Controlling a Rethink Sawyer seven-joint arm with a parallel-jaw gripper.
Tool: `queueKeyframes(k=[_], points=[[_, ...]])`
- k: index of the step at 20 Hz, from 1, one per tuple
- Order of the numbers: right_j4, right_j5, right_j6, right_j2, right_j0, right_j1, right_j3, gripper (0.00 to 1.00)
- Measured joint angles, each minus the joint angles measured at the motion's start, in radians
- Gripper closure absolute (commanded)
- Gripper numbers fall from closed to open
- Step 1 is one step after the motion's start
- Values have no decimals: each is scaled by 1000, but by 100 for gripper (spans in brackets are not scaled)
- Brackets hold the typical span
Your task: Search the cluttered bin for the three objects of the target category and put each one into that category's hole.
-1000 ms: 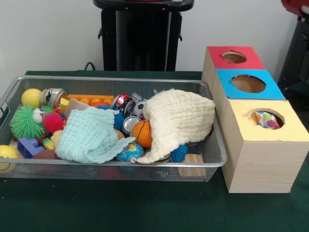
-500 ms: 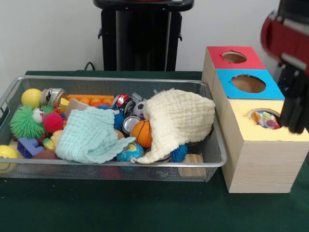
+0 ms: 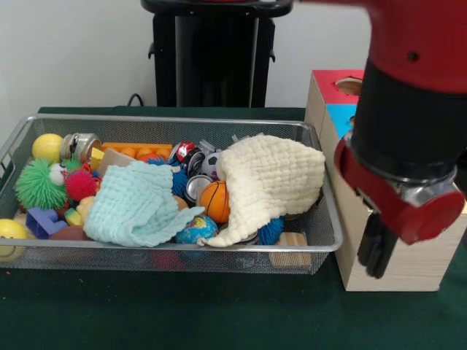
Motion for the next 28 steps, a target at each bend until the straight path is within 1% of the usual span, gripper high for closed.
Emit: queueKeyframes(k=[4,6,9,15,19,20,26,28], points=[[-1,0,0,0,2,30,4,100],[-2,-2,0,0,5,29,11,100],[-5,-12,0,1,20,10,45,100],[-7,-15,0,1,61,-58,108,100],[-6,-15,0,1,78,-99,113,100],[-6,-15,0,2,82,-119,113,100],[-2,-15,0,4,82,-166,120,100],[-2,-15,0,7,82,-182,137,100]])
